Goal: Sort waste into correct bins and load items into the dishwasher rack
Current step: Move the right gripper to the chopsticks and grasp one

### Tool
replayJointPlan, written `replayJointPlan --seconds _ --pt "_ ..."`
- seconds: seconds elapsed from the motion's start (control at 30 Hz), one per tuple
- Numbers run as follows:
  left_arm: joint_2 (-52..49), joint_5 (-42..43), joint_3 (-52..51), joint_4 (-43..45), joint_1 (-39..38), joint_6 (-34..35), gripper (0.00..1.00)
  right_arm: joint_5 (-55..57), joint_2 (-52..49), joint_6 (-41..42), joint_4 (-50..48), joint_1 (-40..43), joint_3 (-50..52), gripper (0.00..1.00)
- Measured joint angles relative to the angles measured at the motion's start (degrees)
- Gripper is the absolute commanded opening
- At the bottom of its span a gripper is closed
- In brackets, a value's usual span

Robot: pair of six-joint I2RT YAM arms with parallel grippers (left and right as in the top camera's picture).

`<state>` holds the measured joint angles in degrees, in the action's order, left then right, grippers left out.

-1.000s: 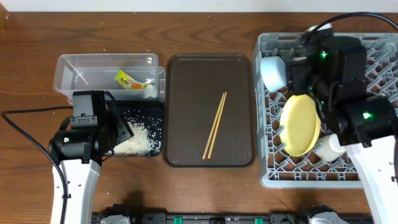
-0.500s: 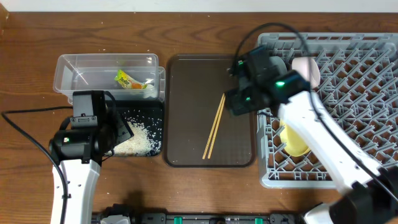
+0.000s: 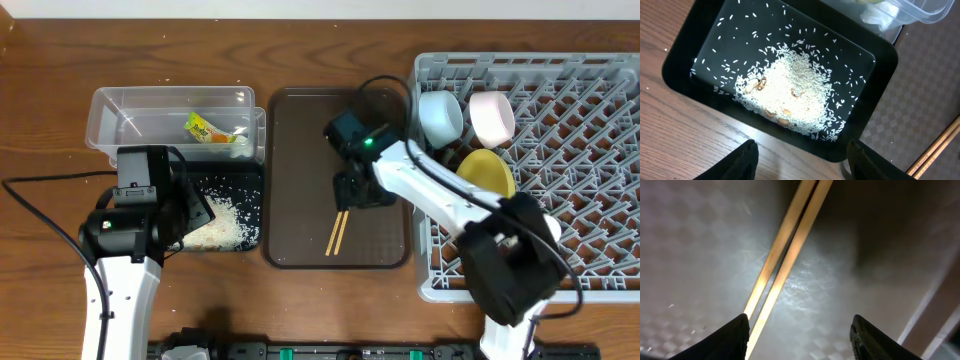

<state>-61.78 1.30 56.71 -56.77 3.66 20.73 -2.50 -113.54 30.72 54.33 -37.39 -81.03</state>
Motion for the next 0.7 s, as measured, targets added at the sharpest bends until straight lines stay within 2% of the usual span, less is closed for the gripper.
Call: replayJointPlan --seconds 0.4,0.47,0.53,0.7 --pt "0.0 0.0 0.0 0.0 0.0 0.0 0.60 1.6 -4.3 3.8 -1.2 -0.1 0.1 0.60" --pt "0.0 0.0 0.0 0.0 0.0 0.0 0.60 2.1 -4.3 4.0 -1.1 -0.1 0.1 0.53" --pt "0.0 0.0 0.0 0.0 0.0 0.0 0.60 2.4 -4.3 4.4 -1.0 -0.1 0.1 0.41" --pt "0.0 0.0 0.0 0.0 0.0 0.0 0.60 2.6 -4.3 5.1 -0.9 -0.2 0.1 0.24"
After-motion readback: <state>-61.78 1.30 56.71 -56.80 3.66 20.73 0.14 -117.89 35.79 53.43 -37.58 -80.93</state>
